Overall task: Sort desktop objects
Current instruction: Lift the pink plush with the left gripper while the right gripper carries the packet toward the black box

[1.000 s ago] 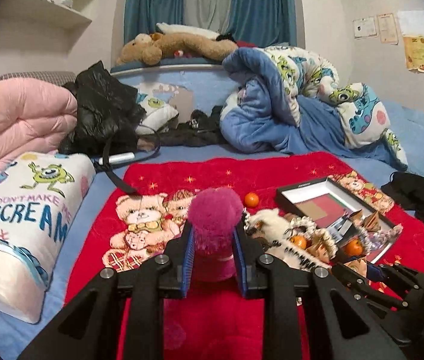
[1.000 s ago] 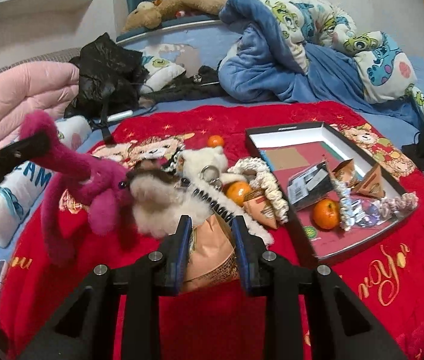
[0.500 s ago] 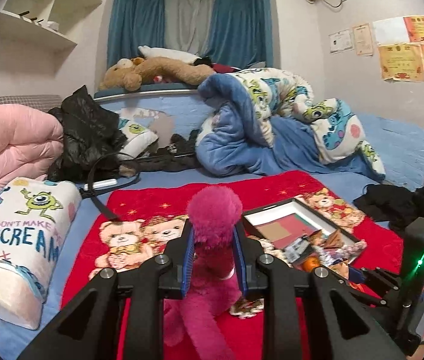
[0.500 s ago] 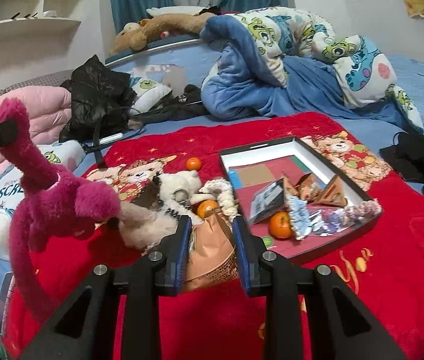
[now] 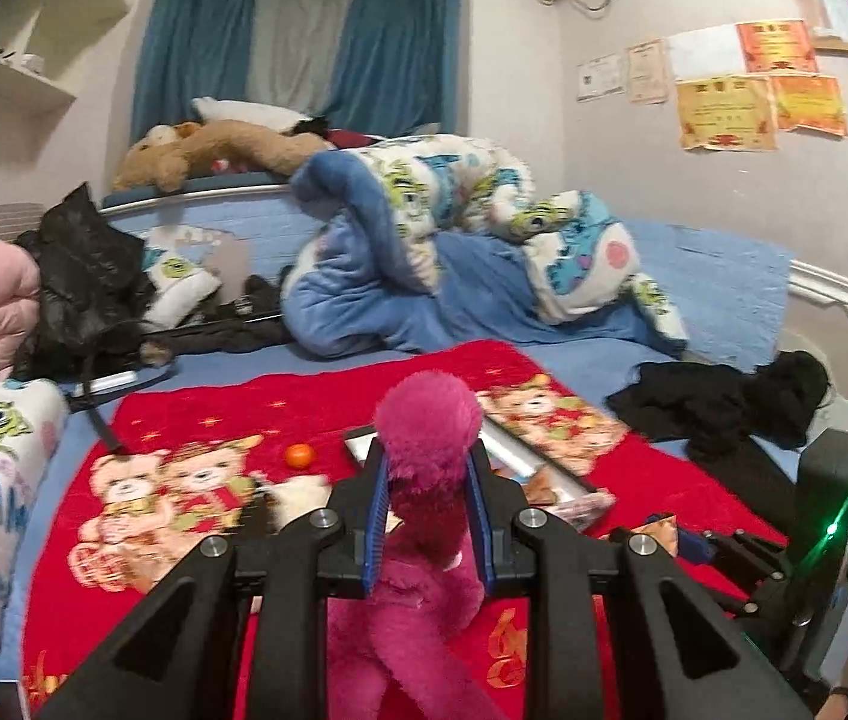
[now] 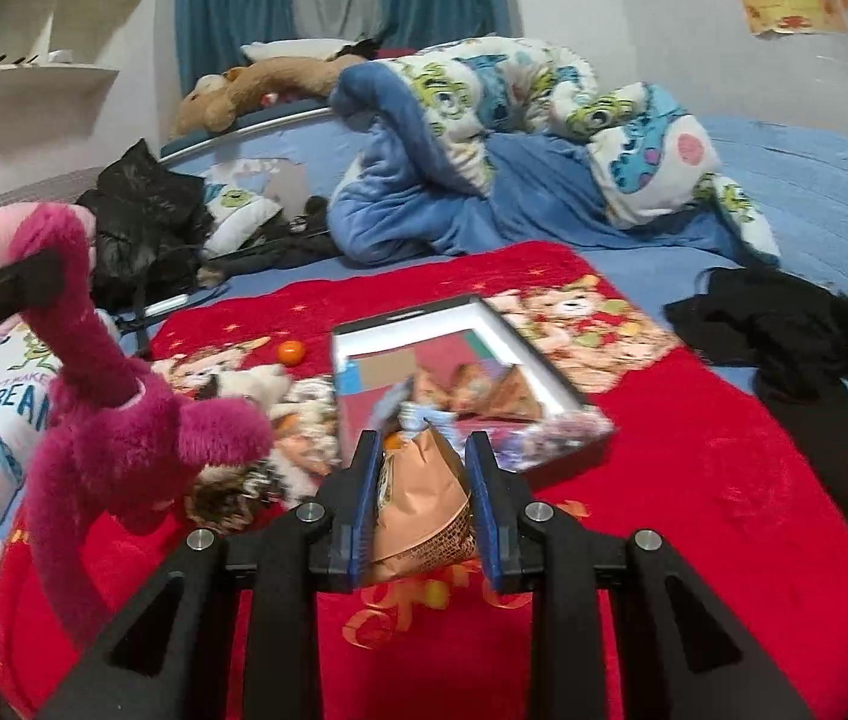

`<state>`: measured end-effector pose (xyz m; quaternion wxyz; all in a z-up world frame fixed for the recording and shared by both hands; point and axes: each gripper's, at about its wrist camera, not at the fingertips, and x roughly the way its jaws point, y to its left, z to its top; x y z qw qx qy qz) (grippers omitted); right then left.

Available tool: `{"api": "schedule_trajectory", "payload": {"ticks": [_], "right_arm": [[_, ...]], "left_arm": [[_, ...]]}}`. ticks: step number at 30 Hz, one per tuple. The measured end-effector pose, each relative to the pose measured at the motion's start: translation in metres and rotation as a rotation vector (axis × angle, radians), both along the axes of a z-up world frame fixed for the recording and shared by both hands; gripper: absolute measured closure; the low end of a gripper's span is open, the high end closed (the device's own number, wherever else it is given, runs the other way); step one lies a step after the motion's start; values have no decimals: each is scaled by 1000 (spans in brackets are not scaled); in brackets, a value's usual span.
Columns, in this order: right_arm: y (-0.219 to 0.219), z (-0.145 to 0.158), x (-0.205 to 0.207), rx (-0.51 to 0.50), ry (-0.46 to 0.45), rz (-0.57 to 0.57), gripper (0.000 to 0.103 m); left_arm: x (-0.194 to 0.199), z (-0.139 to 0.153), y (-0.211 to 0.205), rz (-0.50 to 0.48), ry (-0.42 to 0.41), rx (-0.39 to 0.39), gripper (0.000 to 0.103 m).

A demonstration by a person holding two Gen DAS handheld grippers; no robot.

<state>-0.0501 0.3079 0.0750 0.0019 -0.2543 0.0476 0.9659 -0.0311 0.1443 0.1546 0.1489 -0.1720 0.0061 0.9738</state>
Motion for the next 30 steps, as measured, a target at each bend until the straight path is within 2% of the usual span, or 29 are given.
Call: {"api": "schedule_trajectory", "payload": {"ticks": [5,11,16,21,30], "right_arm": [[36,-2,10,-39,2,-50,76],[42,2,15,-17,13,-59,75],[36,0,9,-8,10,-45,75],[27,-9,-5,27,3,-32,75],[31,-13,-34,-20,-5,-22,75]], "left_arm": [[9,4,33,-50,13,1,79],[11,7,50,-57,3,-8,79],[5,10,48,-54,-11,-22,79],[-9,20,45,-48,-17,-46,79],[-49,49,57,-77,-4,-51,79]]}}
